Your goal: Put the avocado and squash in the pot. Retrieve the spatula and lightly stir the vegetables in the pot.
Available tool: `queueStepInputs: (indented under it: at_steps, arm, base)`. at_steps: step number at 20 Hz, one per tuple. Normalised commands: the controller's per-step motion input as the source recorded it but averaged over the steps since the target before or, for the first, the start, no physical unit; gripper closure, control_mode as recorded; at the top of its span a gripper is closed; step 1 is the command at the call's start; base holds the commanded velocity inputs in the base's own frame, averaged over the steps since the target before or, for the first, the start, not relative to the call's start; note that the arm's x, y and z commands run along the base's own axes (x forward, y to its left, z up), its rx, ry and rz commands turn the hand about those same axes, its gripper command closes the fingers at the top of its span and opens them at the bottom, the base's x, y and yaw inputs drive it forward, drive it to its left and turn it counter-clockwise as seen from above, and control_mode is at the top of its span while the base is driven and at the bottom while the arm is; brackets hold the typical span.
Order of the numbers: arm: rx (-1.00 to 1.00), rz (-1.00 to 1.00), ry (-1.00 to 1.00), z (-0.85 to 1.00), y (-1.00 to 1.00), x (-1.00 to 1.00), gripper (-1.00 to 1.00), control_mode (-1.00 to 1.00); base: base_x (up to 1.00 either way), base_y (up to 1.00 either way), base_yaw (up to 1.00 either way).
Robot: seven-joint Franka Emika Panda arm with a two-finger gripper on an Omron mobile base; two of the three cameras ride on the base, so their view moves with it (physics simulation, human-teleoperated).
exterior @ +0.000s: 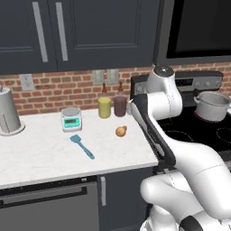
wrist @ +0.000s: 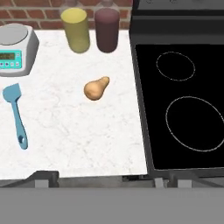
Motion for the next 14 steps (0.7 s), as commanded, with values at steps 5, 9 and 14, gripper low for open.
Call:
queueStepInputs:
  at_steps: [5, 9, 14]
  arm:
    - [0.0, 0.0, 0.0, 0.0, 0.0, 0.0, -1.0, 1.0]
    - [0.0, 0.0, 0.0, 0.0, 0.0, 0.0, -1.0, 1.0]
    - [0.01, -0.01, 0.06, -0.19, -0.15, 0.0, -1.0, -1.0]
  base:
    - [0.02, 0.61, 0.0]
    - [0.03, 0.02, 0.0]
    - [0.0, 0.0, 0.0]
